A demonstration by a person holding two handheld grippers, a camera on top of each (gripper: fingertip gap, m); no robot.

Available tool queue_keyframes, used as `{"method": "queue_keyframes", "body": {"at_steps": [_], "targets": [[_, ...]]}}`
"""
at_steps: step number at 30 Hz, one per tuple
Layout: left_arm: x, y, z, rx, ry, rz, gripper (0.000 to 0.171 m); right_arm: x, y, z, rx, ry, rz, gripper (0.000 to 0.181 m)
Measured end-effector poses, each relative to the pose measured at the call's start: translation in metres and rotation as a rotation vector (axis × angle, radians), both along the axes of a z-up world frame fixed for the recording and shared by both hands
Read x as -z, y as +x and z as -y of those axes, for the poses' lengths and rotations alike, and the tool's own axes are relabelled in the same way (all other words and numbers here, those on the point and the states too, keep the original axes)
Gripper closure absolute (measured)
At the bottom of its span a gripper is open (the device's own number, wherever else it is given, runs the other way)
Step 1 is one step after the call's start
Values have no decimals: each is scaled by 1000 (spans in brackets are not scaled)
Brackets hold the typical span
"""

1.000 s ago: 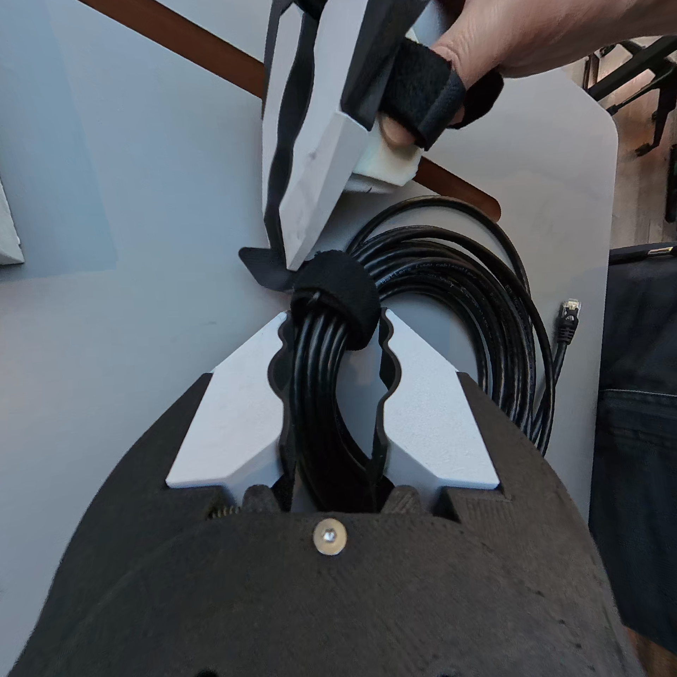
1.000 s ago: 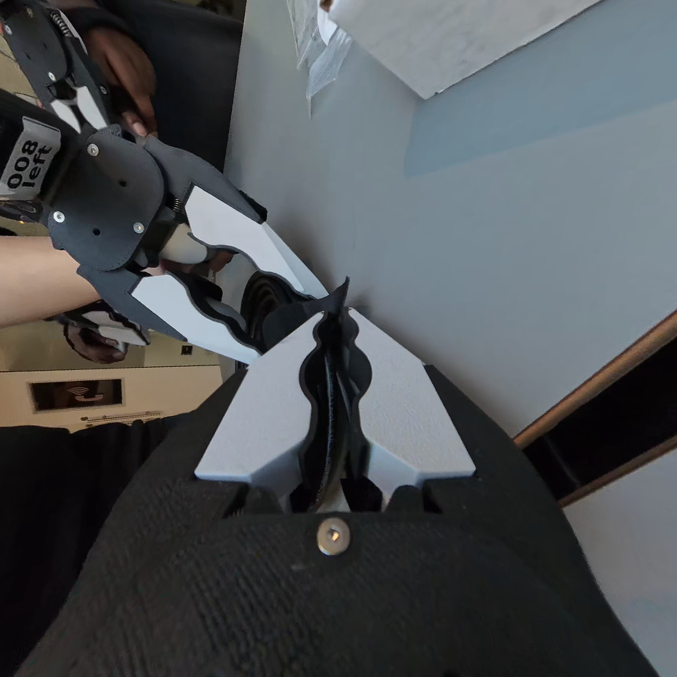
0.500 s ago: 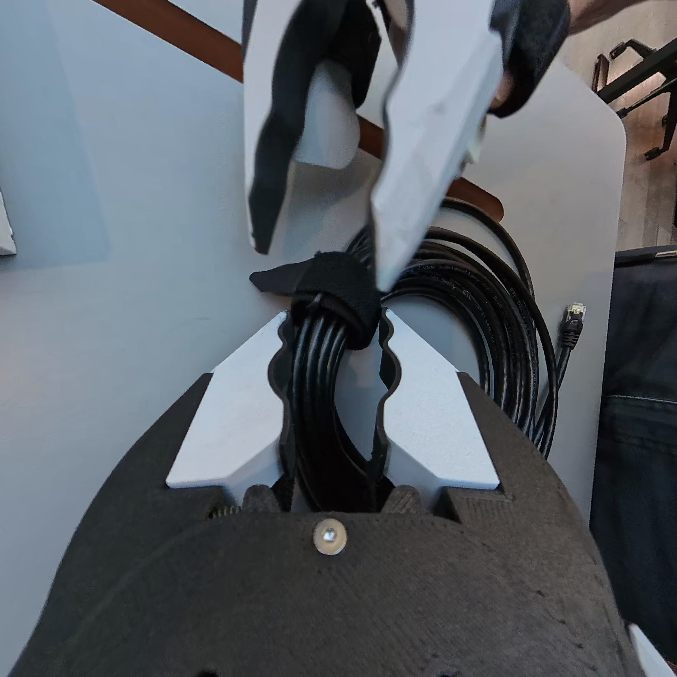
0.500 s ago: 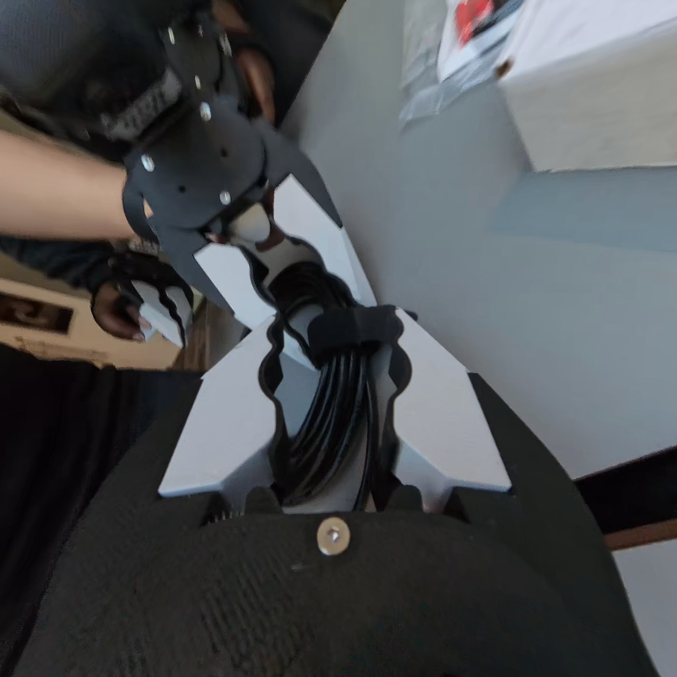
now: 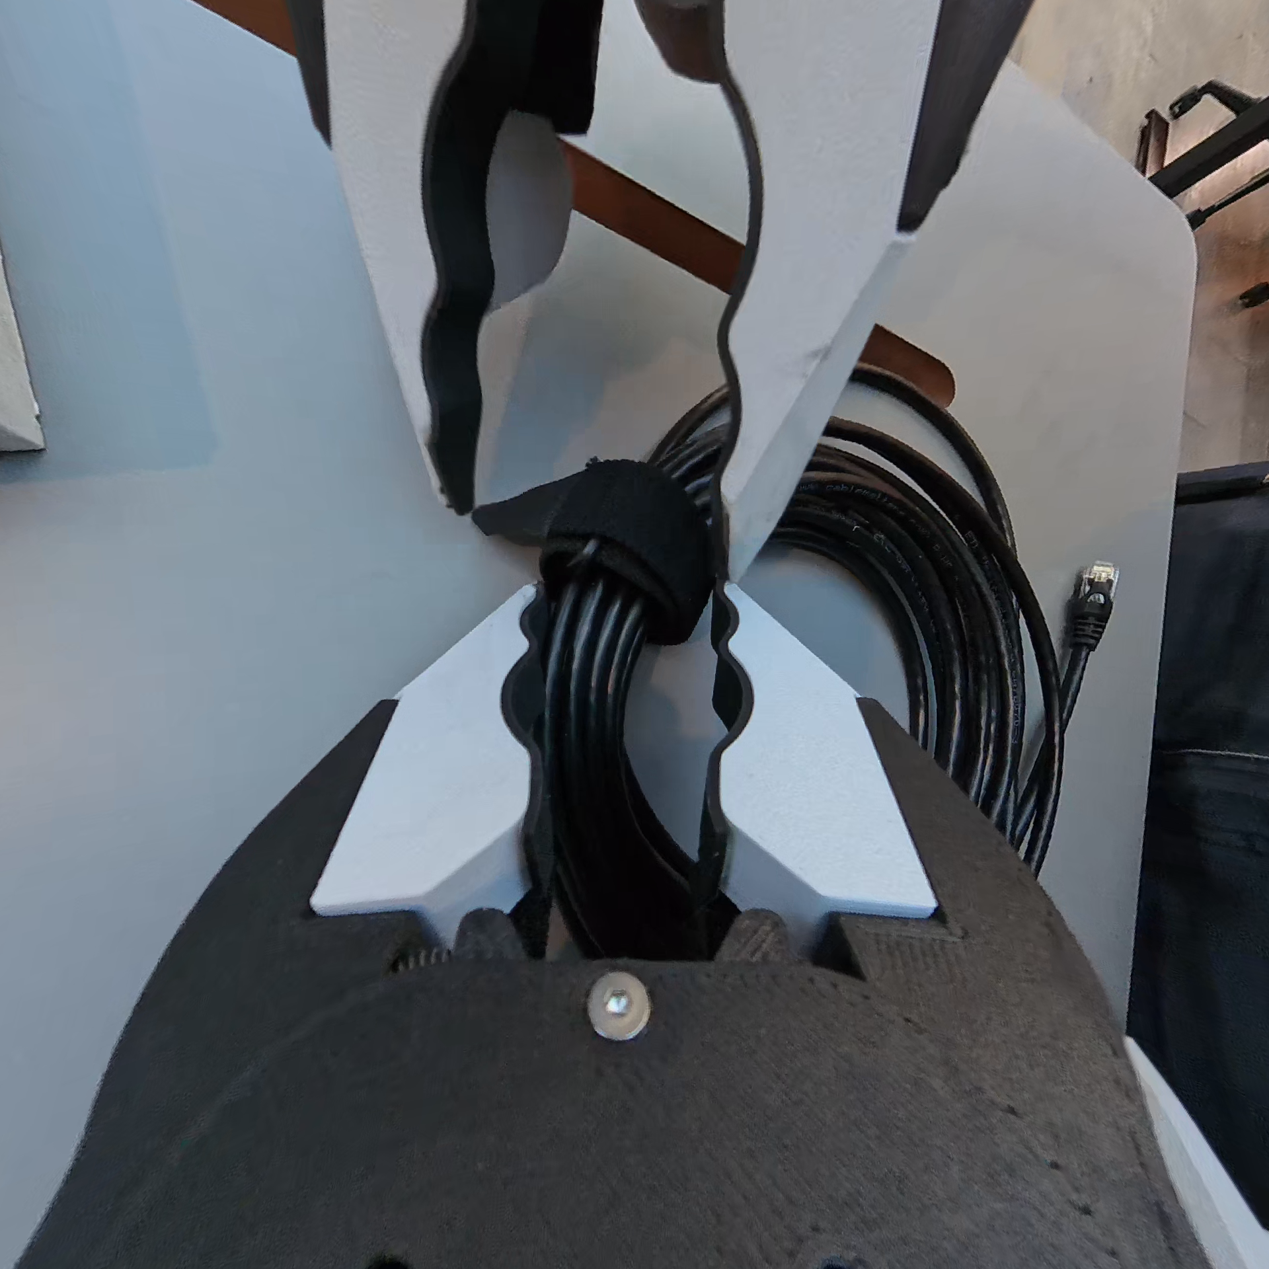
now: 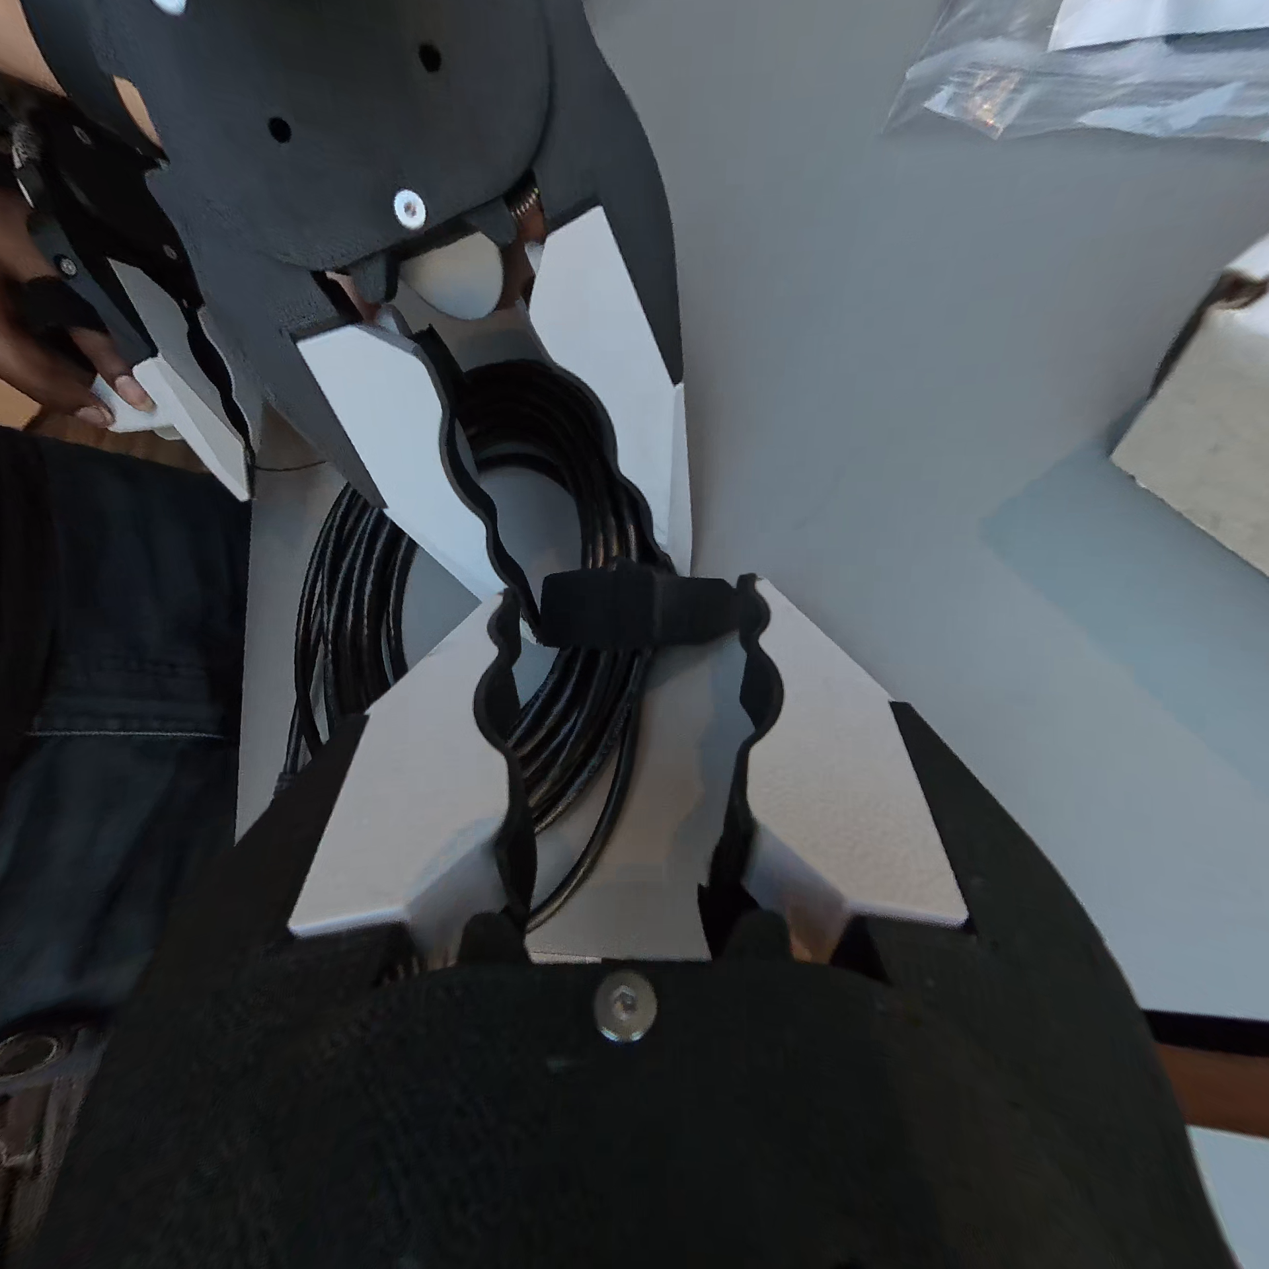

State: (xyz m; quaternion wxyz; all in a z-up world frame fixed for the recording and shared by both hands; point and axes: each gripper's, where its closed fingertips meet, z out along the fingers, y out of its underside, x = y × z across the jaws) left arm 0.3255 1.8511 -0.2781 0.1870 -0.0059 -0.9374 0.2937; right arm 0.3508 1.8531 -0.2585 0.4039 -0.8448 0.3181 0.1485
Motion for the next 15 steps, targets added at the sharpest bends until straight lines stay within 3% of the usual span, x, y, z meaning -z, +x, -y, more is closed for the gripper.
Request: {"method": "queue_keyframes", "body": {"at_steps": [2, 7, 10, 12, 15], "targets": [[1, 1, 0, 4, -1, 16, 128, 14, -13, 0, -62, -61, -66, 123], [1, -1, -2, 5, 7, 10, 131, 10, -17, -3, -36, 44, -206, 146], [0, 0, -4, -5, 8, 8, 130, 11, -15, -3, -23, 39, -199, 144], [0, 2, -7, -8, 16, 8, 130, 12, -13, -1, 17, 20, -217, 130], [-1, 5, -15, -13, 28, 18, 130, 10, -13, -2, 82, 77, -280, 131]]}}
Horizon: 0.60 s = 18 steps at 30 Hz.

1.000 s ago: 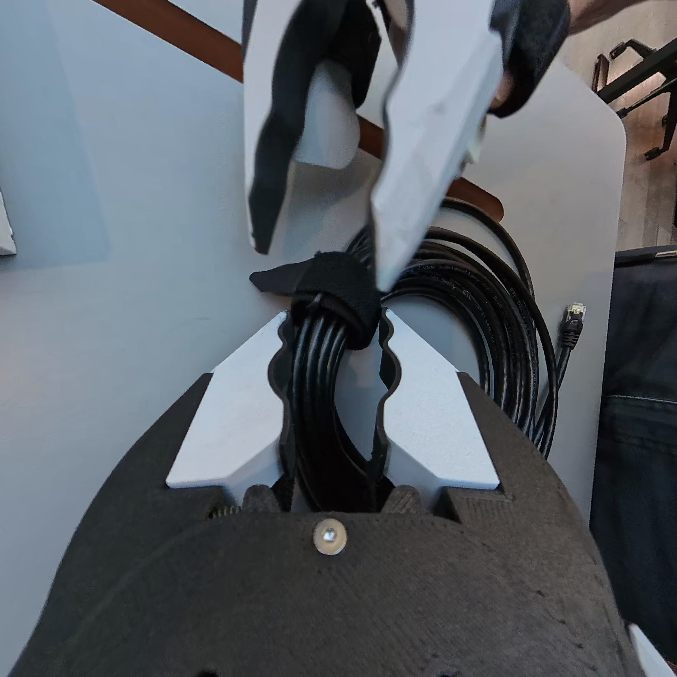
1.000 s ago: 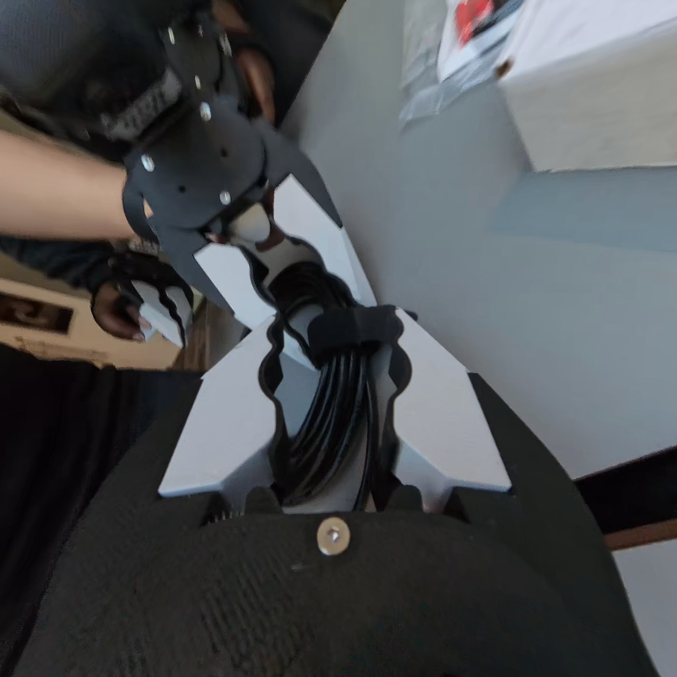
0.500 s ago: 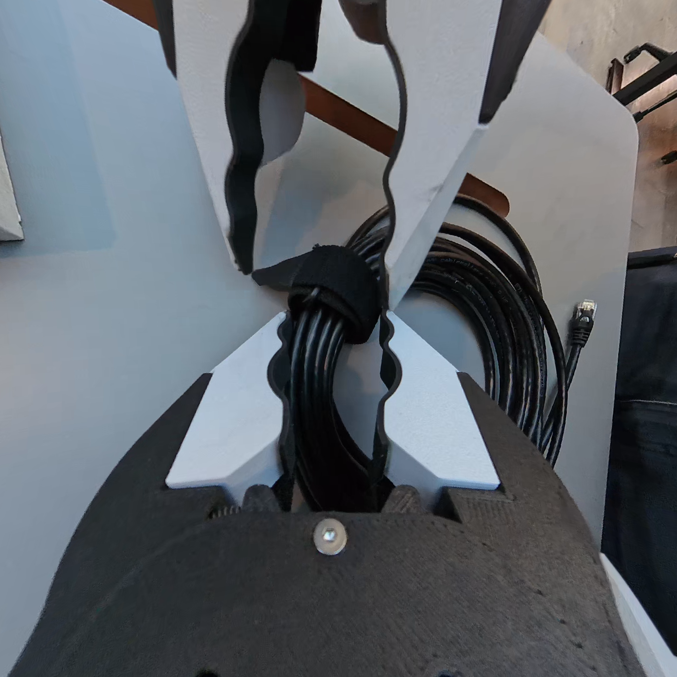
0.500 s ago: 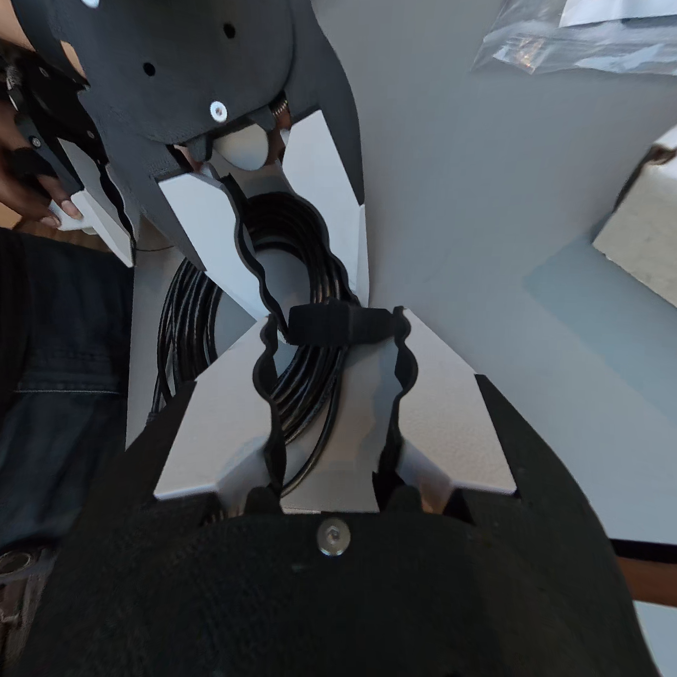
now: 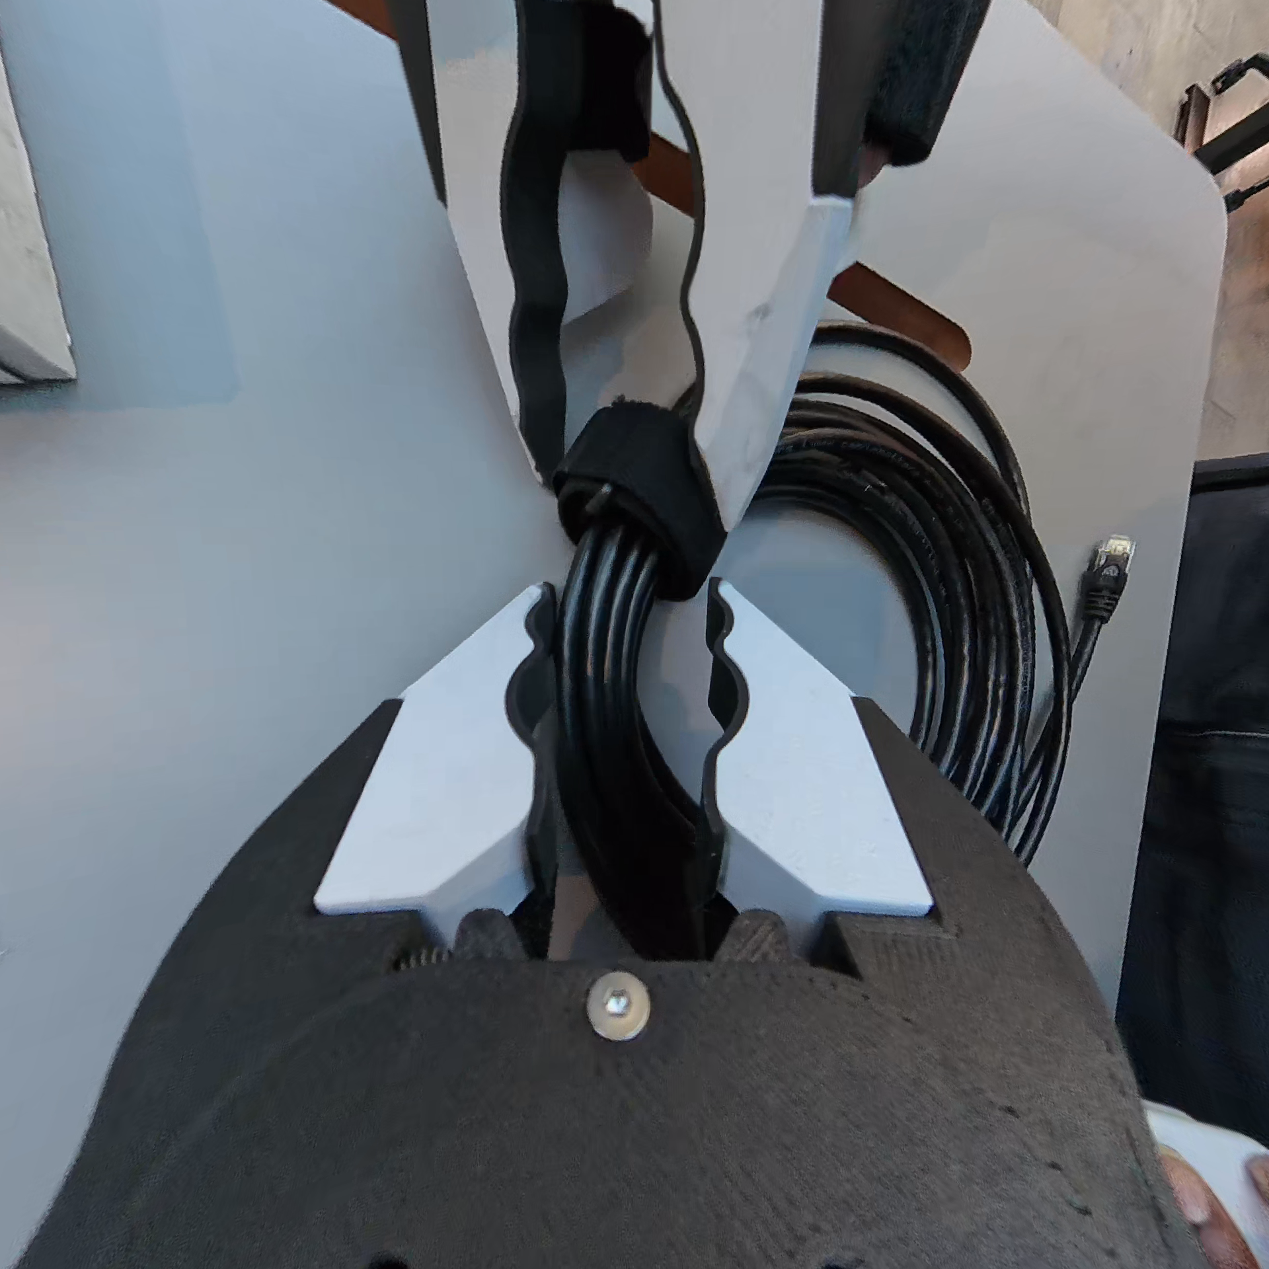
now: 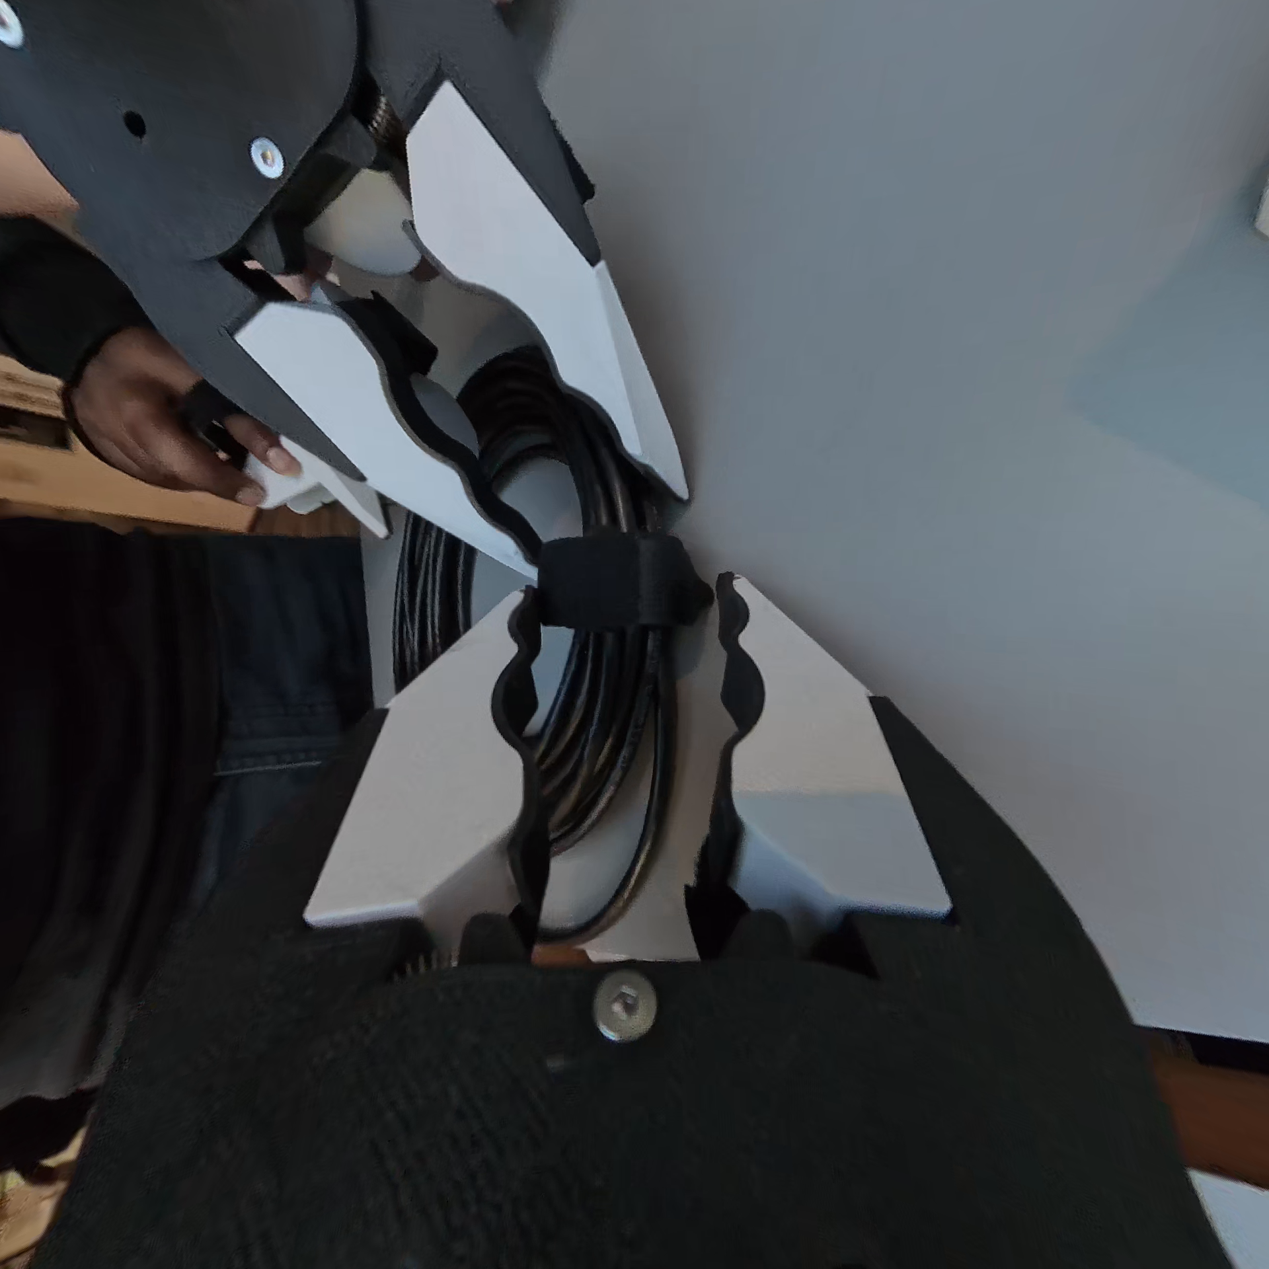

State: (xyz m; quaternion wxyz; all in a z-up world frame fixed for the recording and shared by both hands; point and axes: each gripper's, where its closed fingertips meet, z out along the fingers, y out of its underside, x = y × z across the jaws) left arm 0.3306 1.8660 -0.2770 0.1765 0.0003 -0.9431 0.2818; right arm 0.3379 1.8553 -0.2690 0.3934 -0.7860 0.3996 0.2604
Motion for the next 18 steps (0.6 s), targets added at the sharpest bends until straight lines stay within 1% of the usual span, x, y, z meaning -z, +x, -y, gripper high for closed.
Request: {"method": "queue_keyframes", "body": {"at_steps": [1, 3, 5, 7, 9, 10, 11, 13, 14, 15, 17, 18], "targets": [[2, 1, -3, 0, 14, 2, 131, -1, 1, -2, 27, 25, -27, 131], [3, 3, -4, 2, 16, 22, 135, 3, -3, -6, 34, 28, -77, 143], [4, 3, -4, 22, 17, 67, 137, 4, -2, -6, 40, 14, -63, 148], [5, 3, -4, 26, 14, 97, 137, 4, -2, -6, 60, 23, -72, 148], [5, 4, -4, 15, 13, 97, 138, 3, -1, -6, 88, 33, -52, 144], [5, 4, -4, 15, 15, 98, 138, 4, -1, -7, 108, 40, -48, 146], [5, 3, -4, 17, 23, 104, 137, 4, -1, -6, 111, 40, -38, 147], [1, 5, -4, 22, 39, 138, 132, 2, 0, -4, 108, 42, 1, 144], [-6, 6, -2, 22, 22, 155, 131, -3, 3, 0, 134, 40, 41, 137], [-16, 8, 0, 10, 5, 181, 128, -11, 8, 10, 205, 32, 96, 120], [-45, 12, 7, -25, -33, 249, 124, -46, 5, 39, 349, 24, 241, 120], [-67, 9, 16, -39, -86, 283, 125, -71, -7, 58, 420, 5, 339, 121]]}}
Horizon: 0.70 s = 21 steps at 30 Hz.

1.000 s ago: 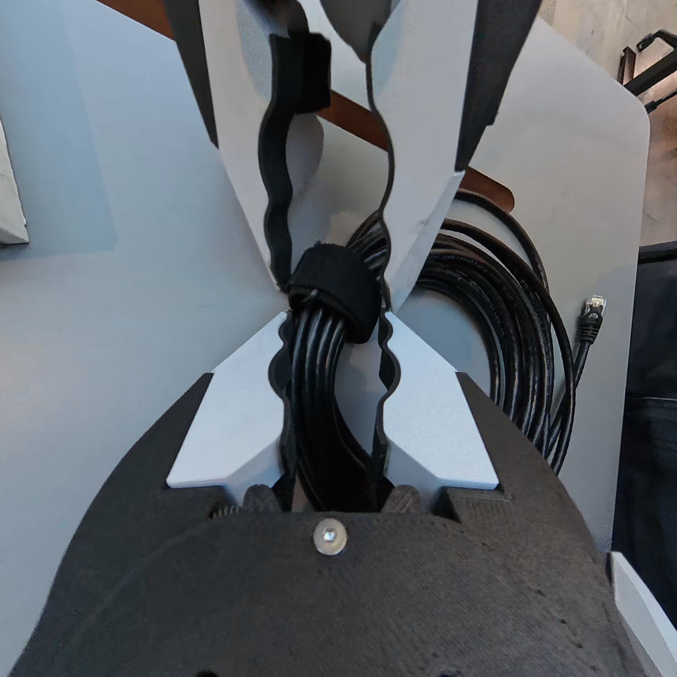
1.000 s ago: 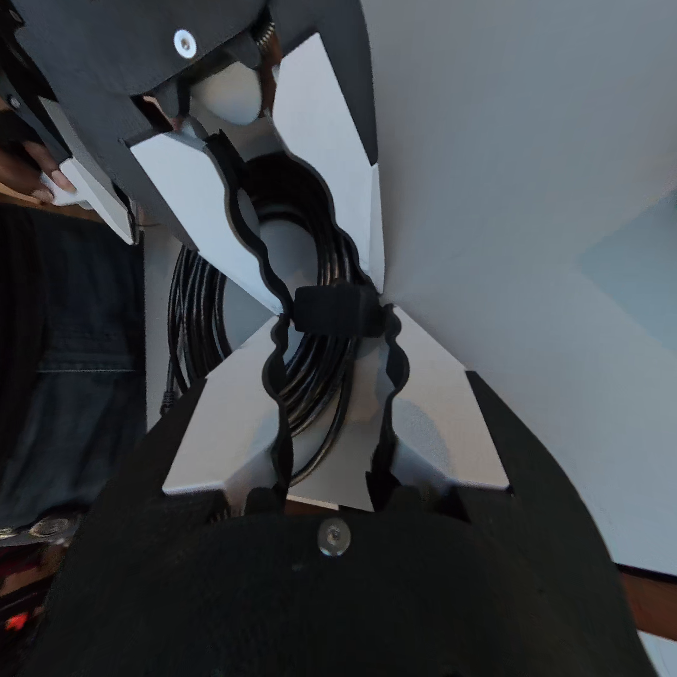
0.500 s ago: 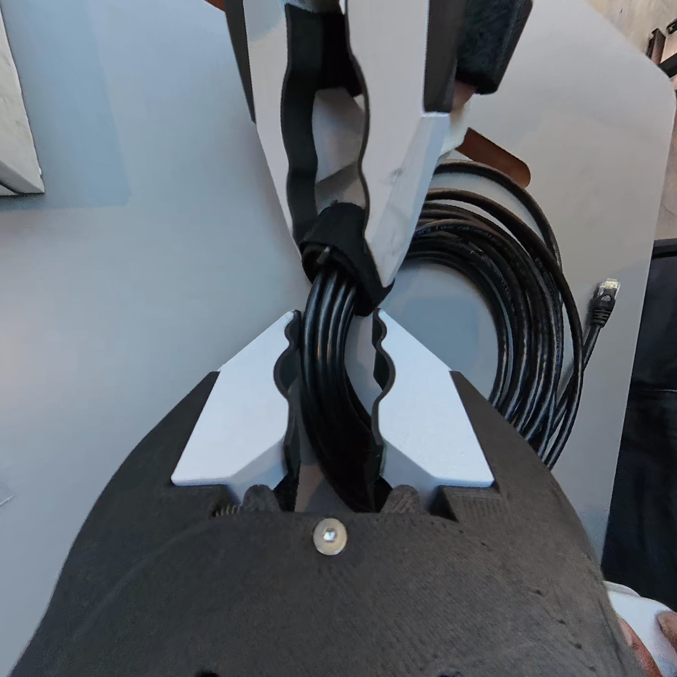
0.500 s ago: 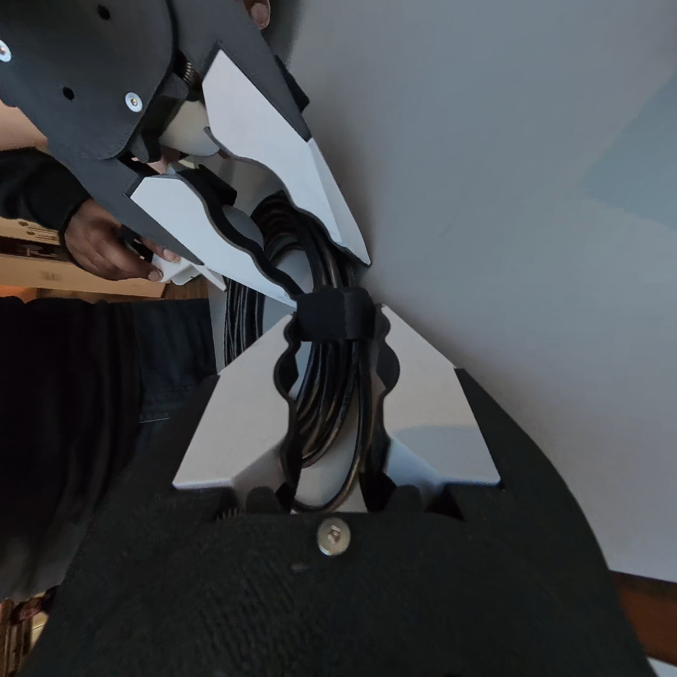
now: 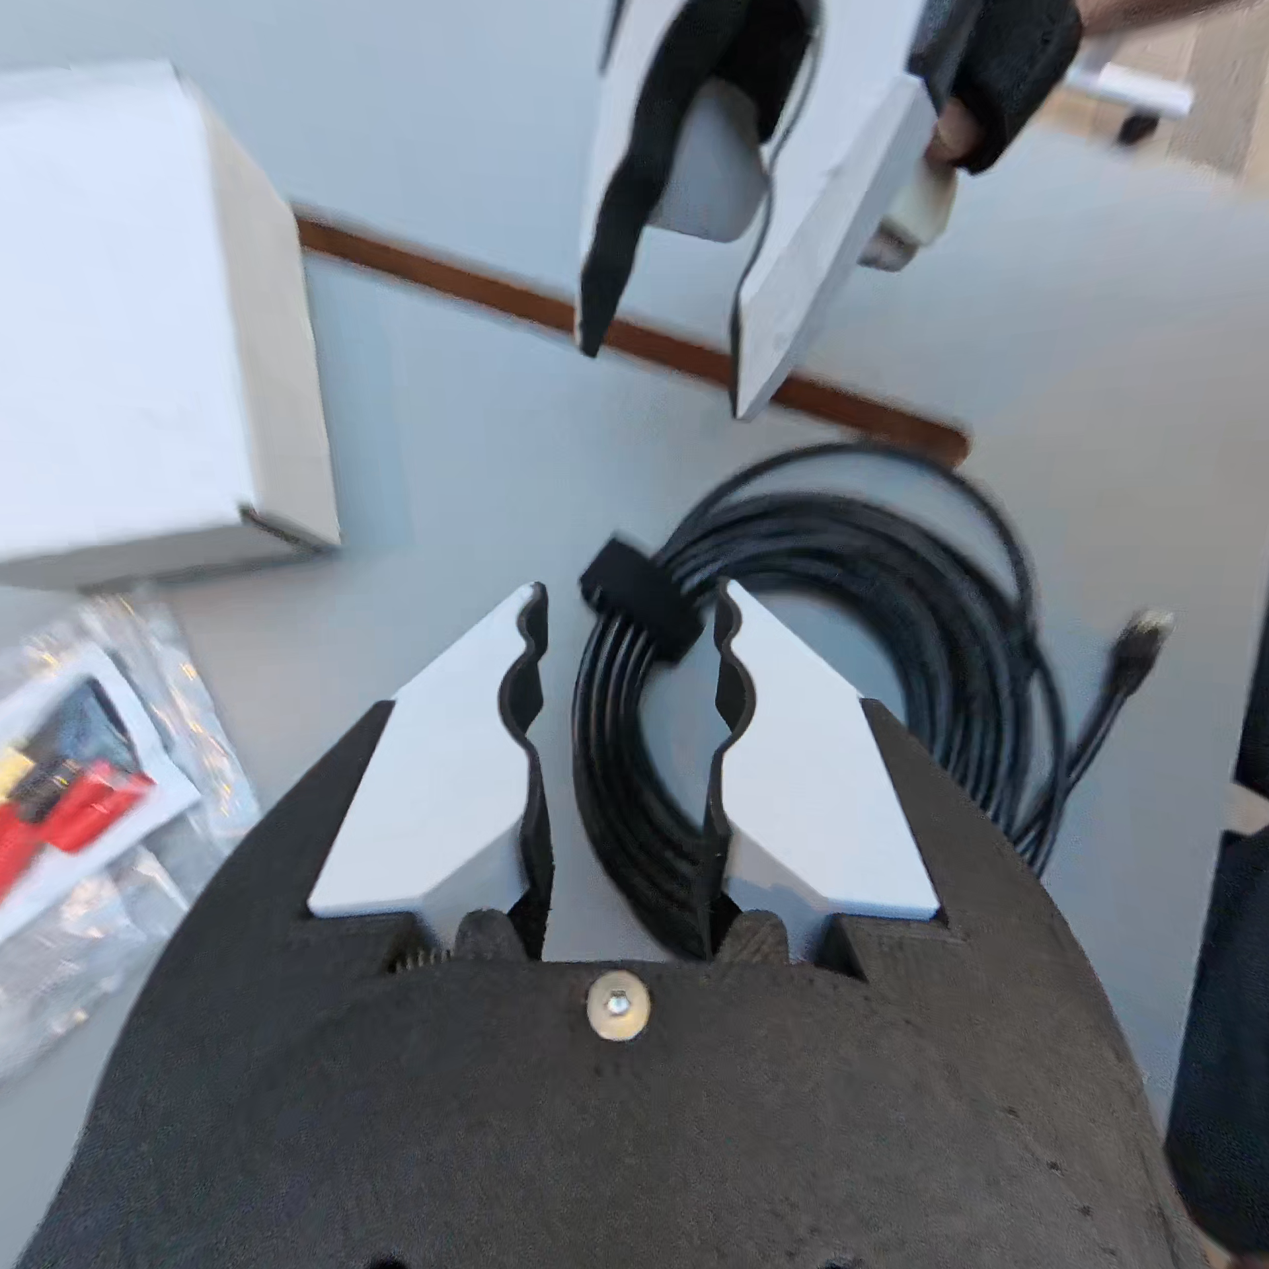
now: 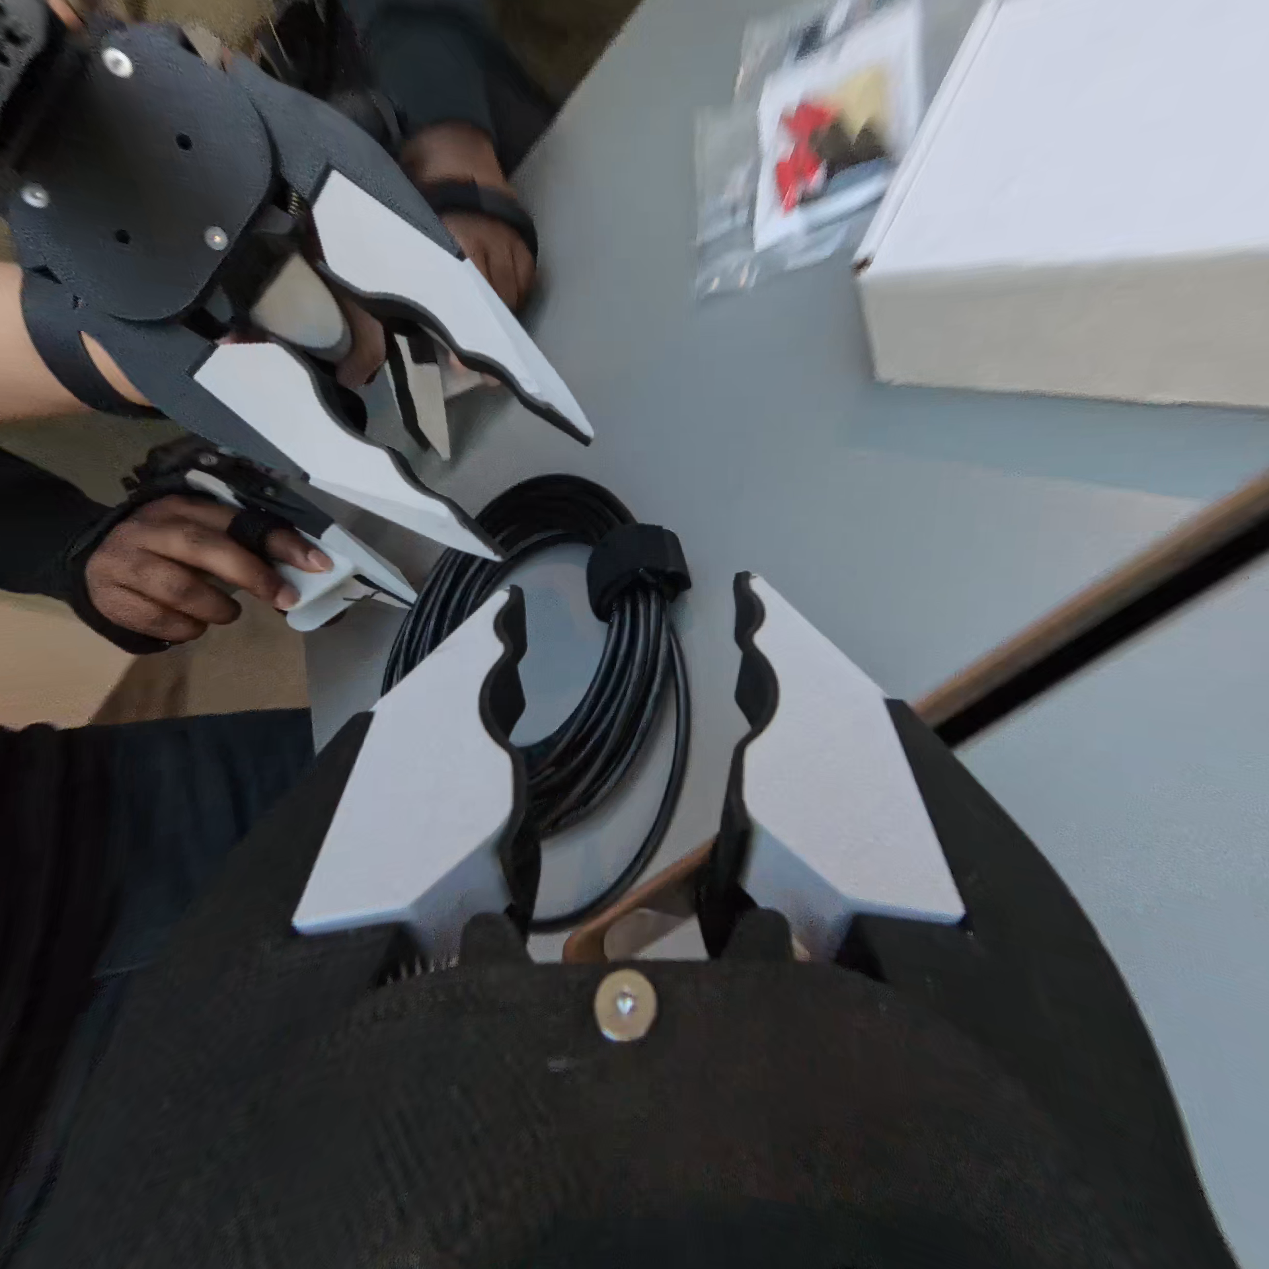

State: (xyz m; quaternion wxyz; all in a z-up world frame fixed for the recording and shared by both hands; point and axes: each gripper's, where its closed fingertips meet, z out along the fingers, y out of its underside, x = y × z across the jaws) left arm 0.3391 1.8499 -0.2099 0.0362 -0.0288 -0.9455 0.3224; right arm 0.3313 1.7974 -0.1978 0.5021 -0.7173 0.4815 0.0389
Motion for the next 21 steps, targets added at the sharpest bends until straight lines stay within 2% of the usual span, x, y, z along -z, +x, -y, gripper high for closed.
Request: {"method": "queue_keyframes", "body": {"at_steps": [2, 4, 7, 11, 14, 16, 19, 21], "targets": [[-53, -29, 35, 27, -138, 49, 127, -61, -44, 47, 188, -104, 224, 133], [-108, -81, 86, 80, -289, 106, 126, -120, -117, 101, 389, -234, 410, 132], [-176, -187, 172, 162, -503, 145, 119, -187, -263, 195, 675, -512, 567, 113], [-242, -358, 288, 322, -736, 154, 120, -254, -489, 304, 982, -887, 673, 116], [-277, -497, 370, 456, -814, 38, 116, -269, -650, 363, 1186, -1056, 464, 117], [-295, -583, 421, 538, -809, -36, 106, -277, -746, 394, 1358, -1050, 370, 116], [-315, -689, 484, 641, -803, -98, 101, -279, -866, 450, 1620, -980, 289, 117], [-321, -748, 524, 707, -801, -118, 101, -278, -927, 489, 1764, -918, 289, 118]]}}
